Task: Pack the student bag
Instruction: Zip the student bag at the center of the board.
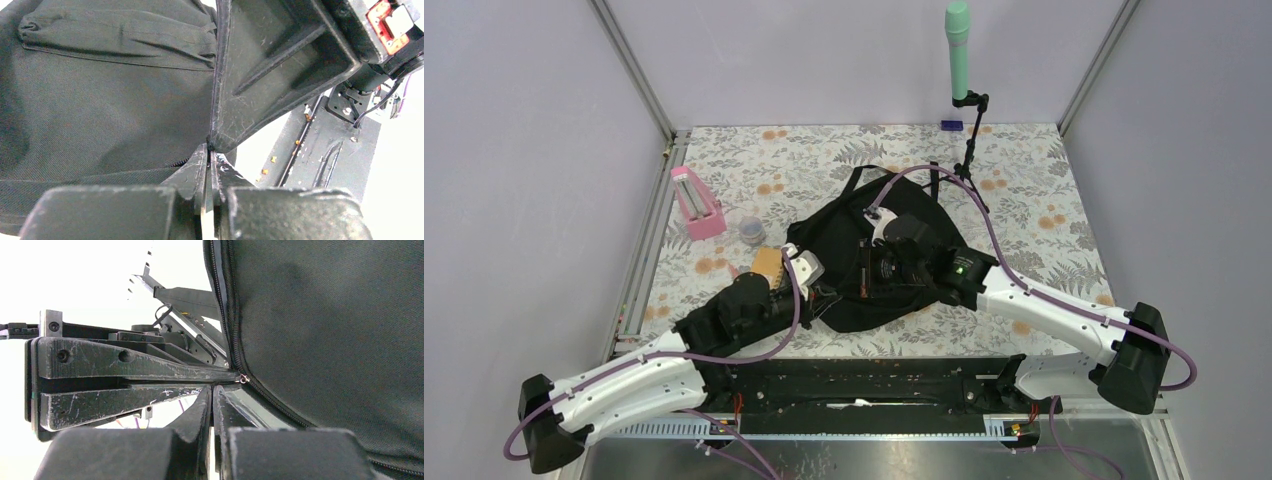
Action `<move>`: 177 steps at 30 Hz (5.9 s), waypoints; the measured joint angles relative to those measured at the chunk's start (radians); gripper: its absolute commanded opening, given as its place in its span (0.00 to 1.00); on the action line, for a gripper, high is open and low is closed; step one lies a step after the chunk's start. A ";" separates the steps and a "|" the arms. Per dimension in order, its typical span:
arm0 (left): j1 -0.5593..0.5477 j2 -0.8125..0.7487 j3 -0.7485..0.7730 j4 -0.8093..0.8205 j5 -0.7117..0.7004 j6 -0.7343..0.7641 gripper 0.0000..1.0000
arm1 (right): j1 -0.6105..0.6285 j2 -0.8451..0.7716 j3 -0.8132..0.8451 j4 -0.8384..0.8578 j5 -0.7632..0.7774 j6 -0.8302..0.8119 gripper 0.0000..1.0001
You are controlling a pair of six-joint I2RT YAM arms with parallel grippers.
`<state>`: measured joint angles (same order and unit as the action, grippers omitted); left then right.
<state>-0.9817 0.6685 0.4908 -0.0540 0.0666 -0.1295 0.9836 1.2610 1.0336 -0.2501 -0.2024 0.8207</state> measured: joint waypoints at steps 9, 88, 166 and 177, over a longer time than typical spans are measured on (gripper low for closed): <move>0.000 0.016 -0.006 0.003 -0.010 -0.027 0.00 | -0.002 -0.042 0.000 0.000 0.017 0.005 0.48; -0.010 -0.009 -0.039 -0.027 -0.283 -0.260 0.00 | 0.224 -0.023 -0.364 0.494 0.338 -0.778 0.00; 0.470 0.470 0.545 -0.381 0.185 -0.031 0.00 | 0.297 -0.544 -0.404 -0.031 0.569 -0.636 0.61; 0.476 0.437 0.521 -0.376 0.235 -0.020 0.00 | 0.298 -0.294 -0.179 0.069 0.638 -0.655 0.75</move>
<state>-0.5060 1.1053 1.0122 -0.4301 0.3019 -0.1497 1.2819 0.9672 0.8551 -0.1814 0.4358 0.1658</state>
